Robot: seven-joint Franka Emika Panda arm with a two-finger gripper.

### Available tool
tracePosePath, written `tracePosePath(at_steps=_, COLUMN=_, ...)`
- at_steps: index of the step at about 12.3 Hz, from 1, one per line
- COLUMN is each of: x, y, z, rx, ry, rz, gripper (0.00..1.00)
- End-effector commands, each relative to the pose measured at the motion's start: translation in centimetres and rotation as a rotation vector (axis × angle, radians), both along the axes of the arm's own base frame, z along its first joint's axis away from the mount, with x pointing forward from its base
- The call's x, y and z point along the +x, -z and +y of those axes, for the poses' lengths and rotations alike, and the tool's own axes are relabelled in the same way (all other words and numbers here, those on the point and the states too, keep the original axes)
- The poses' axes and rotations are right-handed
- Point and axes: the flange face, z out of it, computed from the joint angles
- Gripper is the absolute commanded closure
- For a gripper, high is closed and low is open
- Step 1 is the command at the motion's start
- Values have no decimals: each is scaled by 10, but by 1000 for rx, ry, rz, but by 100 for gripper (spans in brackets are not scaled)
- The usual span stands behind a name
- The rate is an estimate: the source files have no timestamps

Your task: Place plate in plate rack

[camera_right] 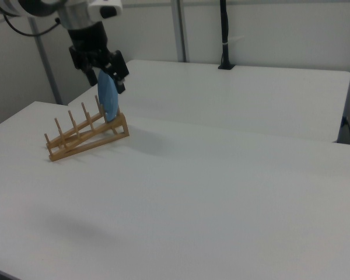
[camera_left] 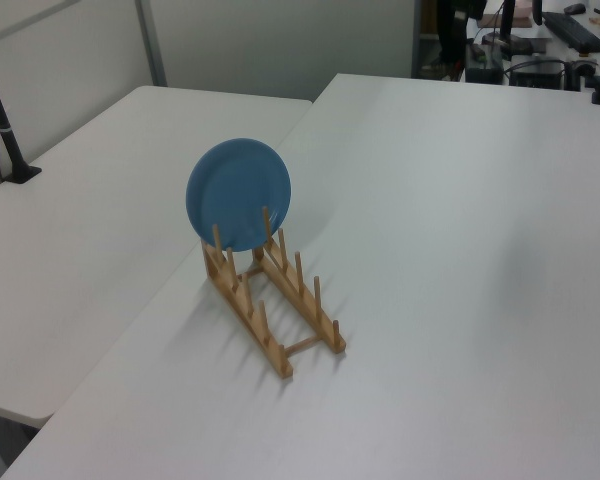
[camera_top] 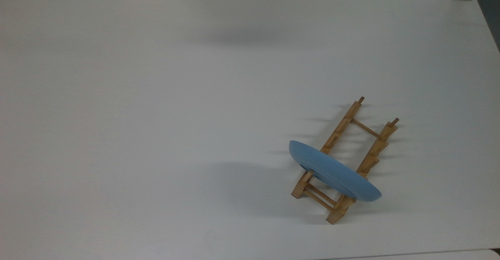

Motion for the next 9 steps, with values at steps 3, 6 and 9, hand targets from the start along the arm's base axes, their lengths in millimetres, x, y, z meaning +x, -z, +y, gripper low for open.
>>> tracePosePath(at_steps=3, x=0, y=21, z=-1, rx=11, ry=-34, rz=-14, gripper=0)
tracePosePath(at_steps=6, x=2, y=23, z=0, rx=8, ry=-40, rz=-7, gripper=0)
tracePosePath(at_steps=9, x=2, y=23, z=2, rx=8, ry=-41, rz=-6, gripper=0)
